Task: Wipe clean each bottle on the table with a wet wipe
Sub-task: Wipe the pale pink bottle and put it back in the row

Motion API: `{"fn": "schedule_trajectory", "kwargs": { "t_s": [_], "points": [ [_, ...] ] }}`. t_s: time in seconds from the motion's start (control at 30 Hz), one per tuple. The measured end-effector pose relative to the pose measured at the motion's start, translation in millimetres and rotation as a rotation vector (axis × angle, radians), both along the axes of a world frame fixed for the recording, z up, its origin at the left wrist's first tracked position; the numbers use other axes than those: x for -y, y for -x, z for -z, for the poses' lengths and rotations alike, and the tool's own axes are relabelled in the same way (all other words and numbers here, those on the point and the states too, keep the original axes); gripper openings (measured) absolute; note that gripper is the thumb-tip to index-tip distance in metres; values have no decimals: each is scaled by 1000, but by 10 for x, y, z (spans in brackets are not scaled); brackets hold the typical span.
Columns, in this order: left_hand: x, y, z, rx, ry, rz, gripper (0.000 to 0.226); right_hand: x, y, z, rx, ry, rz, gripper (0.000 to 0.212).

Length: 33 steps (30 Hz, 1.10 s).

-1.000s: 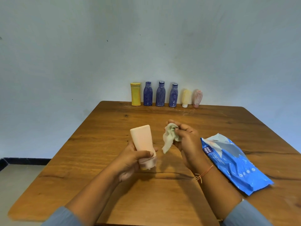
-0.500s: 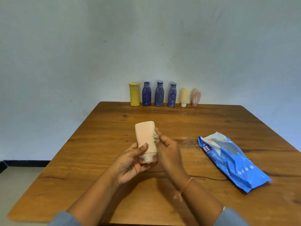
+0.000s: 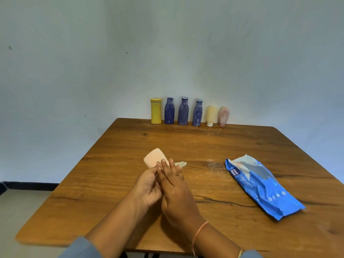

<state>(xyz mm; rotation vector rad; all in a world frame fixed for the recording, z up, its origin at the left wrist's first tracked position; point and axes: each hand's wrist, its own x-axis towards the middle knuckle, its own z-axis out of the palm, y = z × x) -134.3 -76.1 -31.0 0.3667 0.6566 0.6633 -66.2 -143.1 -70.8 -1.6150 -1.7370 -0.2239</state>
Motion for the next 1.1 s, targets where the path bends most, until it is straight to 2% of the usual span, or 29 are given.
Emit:
{"fn": "schedule_trajectory", "kwargs": {
  "t_s": [0.1,0.17,0.3,0.4,0.47,0.57,0.67,0.87,1.1],
  "points": [
    [67,50,-64,43,42,14,32,31,-129,-71,141,-18,-56,46],
    [103,77,-68,34,33,27,34,78,-165,-125,105,10,-83,47],
    [159,84,-52,-57,27,21,37,201,-103,-229,-267,102,-90,47],
    [205,111,-115,-147,-32,1,30,254,-132,-337,-682,100,14,41],
    [239,160,-176,-219,-81,-13,27,256,-203,-404,-878,74,92,37],
    [217,217,-206,-342,-208,-39,47,242,-293,-491,-1021,50,135,37],
    [144,244,-217,-445,-376,-48,52,189,-342,-557,-1137,51,145,36],
    [-196,261,-228,-637,-537,-255,46,-57,-536,-636,-1249,60,145,33],
    [-869,219,-359,-856,-853,-462,32,-574,-834,-524,-1450,108,289,29]
  ]
}}
